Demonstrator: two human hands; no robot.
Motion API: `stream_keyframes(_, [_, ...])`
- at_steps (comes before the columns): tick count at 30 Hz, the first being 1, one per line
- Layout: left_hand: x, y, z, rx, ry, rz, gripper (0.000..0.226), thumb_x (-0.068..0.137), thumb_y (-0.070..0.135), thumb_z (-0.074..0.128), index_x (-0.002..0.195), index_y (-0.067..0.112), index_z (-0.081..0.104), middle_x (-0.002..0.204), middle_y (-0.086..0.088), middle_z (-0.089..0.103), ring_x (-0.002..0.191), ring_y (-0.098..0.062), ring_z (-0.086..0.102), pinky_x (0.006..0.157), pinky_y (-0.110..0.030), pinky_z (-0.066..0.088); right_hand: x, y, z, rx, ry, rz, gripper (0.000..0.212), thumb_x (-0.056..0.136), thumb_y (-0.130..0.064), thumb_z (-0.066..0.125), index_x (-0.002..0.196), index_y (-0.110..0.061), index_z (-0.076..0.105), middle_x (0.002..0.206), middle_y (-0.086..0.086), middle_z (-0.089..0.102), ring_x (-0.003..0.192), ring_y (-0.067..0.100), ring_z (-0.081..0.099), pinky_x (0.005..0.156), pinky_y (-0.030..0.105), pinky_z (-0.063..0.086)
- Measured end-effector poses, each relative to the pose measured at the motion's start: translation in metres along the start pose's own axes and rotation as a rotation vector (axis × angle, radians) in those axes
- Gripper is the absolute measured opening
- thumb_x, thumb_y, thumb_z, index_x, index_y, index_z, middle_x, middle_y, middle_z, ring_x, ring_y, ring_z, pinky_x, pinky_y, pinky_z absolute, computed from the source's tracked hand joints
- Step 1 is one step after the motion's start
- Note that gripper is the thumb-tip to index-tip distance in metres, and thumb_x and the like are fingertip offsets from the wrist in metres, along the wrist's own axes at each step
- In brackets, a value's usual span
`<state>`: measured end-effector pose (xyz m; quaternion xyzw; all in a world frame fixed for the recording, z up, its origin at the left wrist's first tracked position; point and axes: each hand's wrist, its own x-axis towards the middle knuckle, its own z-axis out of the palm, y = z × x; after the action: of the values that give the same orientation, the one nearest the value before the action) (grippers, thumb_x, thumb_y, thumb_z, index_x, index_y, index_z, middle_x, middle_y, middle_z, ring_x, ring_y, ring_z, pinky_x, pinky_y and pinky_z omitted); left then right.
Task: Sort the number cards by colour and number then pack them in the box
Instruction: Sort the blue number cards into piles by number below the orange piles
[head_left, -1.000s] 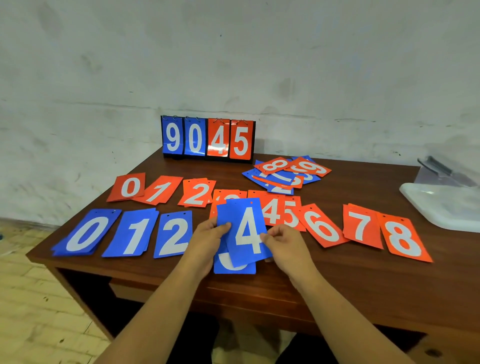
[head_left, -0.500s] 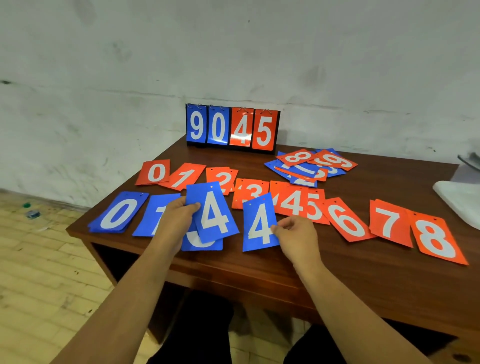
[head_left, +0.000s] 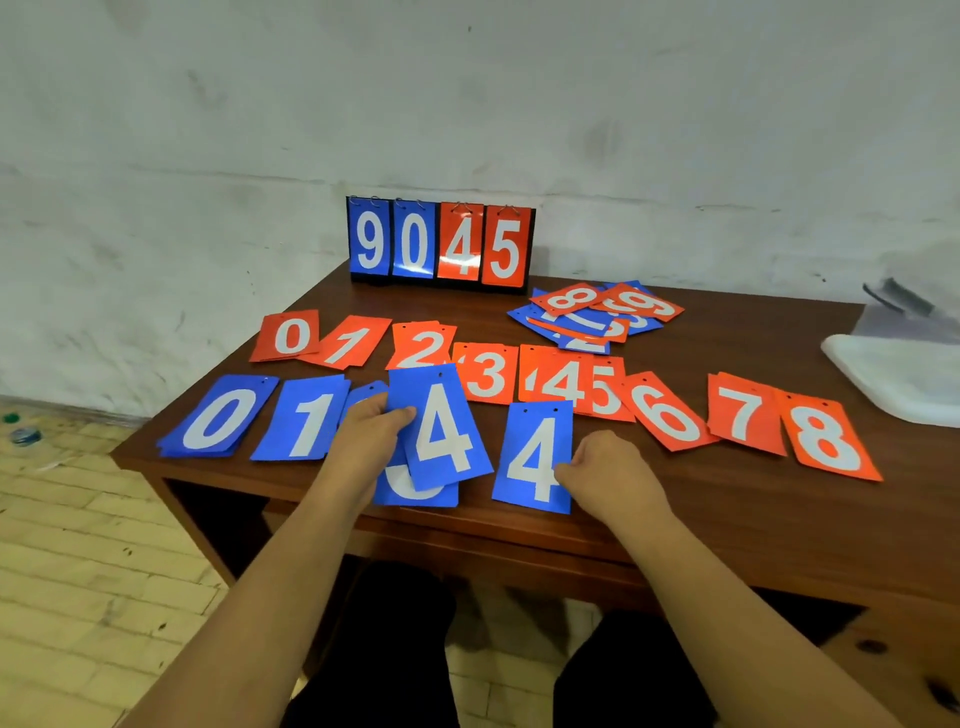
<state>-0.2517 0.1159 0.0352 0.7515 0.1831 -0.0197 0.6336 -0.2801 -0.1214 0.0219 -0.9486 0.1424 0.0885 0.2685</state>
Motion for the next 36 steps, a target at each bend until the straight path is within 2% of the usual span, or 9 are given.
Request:
stream_keyframes(4, [-0.011,0.004,0.014,0.020,-0.084,0.092,0.013,0.096,0.025,0.058,0.108,0.020,0.057,0.106,-0.002,0.067,0.082,-0.013,0.064,0.067,-0.028,0.051,-0.013,0.007,-0.008,-0.059,0.157,-0.050,0.027,0.089,-0.038,0.063,0.103,-0.015,0.057,0.101,0.003,0.059,0.091,0.016,0.059,0.070,0.029,0.046])
stream_keyframes(9, [-0.036,0.001,0.033,0.056,-0.280,0.127,0.019,0.088,0.029,0.069,0.104,0.021,0.064,0.096,0.001,0.074,0.082,-0.017,0.073,0.070,-0.034,0.059,-0.027,-0.018,-0.011,0.520,0.123,-0.179,0.028,0.090,-0.043,0.063,0.100,-0.017,0.062,0.097,-0.007,0.056,0.086,0.008,0.054,0.067,0.025,0.049])
stream_keyframes(14, [-0.043,0.000,0.032,-0.124,-0.222,0.008,0.010,0.092,0.028,0.065,0.097,0.019,0.064,0.089,-0.005,0.074,0.078,-0.025,0.073,0.068,-0.040,0.060,-0.013,-0.004,-0.012,0.674,0.234,-0.104,0.013,0.089,-0.019,0.069,0.099,-0.018,0.061,0.101,-0.003,0.059,0.096,0.015,0.059,0.079,0.039,0.057])
stream_keyframes(17, [-0.042,0.004,0.023,-0.174,-0.093,-0.025,0.010,0.094,0.020,0.060,0.085,0.019,0.055,0.081,0.002,0.060,0.071,-0.017,0.063,0.059,-0.031,0.053,-0.009,0.014,-0.015,0.599,0.301,-0.076,0.013,0.089,-0.019,0.068,0.097,-0.020,0.058,0.102,0.001,0.062,0.096,0.015,0.061,0.072,0.032,0.056])
stream_keyframes(21, [-0.040,0.006,0.022,-0.187,-0.037,-0.059,0.018,0.094,0.021,0.060,0.106,0.020,0.046,0.081,0.002,0.054,0.072,-0.017,0.061,0.058,-0.031,0.053,-0.016,0.018,-0.007,0.240,0.300,-0.131,0.018,0.093,-0.023,0.062,0.109,-0.016,0.056,0.108,0.003,0.061,0.098,0.016,0.059,0.074,0.028,0.052])
stream_keyframes(25, [-0.048,0.005,0.028,-0.181,-0.078,-0.042,0.015,0.094,0.021,0.061,0.084,0.024,0.051,0.081,-0.001,0.061,0.075,-0.020,0.066,0.072,-0.039,0.057,-0.021,0.011,-0.003,-0.061,0.369,-0.151,0.035,0.095,-0.036,0.058,0.124,-0.018,0.053,0.128,0.005,0.048,0.102,0.016,0.059,0.078,0.027,0.053])
stream_keyframes(30, [-0.053,0.001,0.036,-0.238,-0.189,-0.048,0.010,0.091,0.022,0.065,0.087,0.024,0.057,0.091,-0.003,0.069,0.083,-0.023,0.069,0.082,-0.044,0.058,-0.029,-0.028,0.006,0.551,0.118,-0.208,0.028,0.093,-0.042,0.060,0.108,-0.019,0.060,0.102,-0.006,0.060,0.086,0.007,0.057,0.065,0.020,0.047])
stream_keyframes(33, [-0.043,-0.002,0.031,0.025,-0.187,0.129,0.009,0.096,0.030,0.058,0.100,0.023,0.061,0.112,0.001,0.067,0.100,-0.016,0.065,0.084,-0.038,0.057,-0.026,-0.043,0.013,0.639,0.097,-0.176,0.015,0.092,-0.027,0.065,0.096,-0.012,0.063,0.091,0.000,0.066,0.077,0.010,0.062,0.057,0.021,0.050])
stream_keyframes(36, [-0.016,-0.009,0.008,0.504,0.036,0.428,0.026,0.099,0.031,0.052,0.122,0.024,0.058,0.127,0.003,0.056,0.120,-0.015,0.052,0.092,-0.030,0.047,-0.018,-0.048,0.014,0.668,0.184,-0.143,0.014,0.092,-0.023,0.066,0.092,-0.009,0.064,0.088,0.004,0.067,0.074,0.011,0.062,0.058,0.025,0.053])
